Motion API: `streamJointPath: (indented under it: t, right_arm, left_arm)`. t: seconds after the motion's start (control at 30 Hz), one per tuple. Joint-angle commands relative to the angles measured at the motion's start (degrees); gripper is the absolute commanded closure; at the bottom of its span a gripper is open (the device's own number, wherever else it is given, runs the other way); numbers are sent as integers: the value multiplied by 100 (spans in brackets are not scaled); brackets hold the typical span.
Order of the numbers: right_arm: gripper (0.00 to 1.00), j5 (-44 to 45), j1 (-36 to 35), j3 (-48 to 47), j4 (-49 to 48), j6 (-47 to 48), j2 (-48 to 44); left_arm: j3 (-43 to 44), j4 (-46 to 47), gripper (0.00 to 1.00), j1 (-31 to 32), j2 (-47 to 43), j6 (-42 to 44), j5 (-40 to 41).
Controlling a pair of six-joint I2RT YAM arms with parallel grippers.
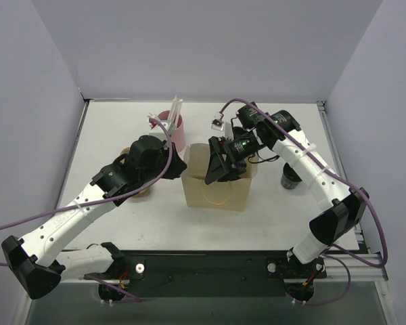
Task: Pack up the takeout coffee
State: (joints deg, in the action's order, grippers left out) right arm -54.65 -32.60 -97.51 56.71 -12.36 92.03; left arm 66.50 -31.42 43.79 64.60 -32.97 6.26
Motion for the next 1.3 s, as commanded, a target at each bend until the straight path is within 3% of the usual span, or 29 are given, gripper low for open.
streamJointPath:
  t: [0.0, 0.57, 1.27]
  right_arm:
    - [25, -178, 26, -171, 788, 137, -159]
    - [25, -563, 87, -312, 1114, 138, -352]
    - [22, -846, -106, 189, 1343, 41, -695]
  left_arm:
    - [-41, 189, 100, 24, -158, -51, 59]
    - [-137, 259, 100, 24, -193, 10, 42]
    - [-129, 365, 100, 24, -184, 80, -108]
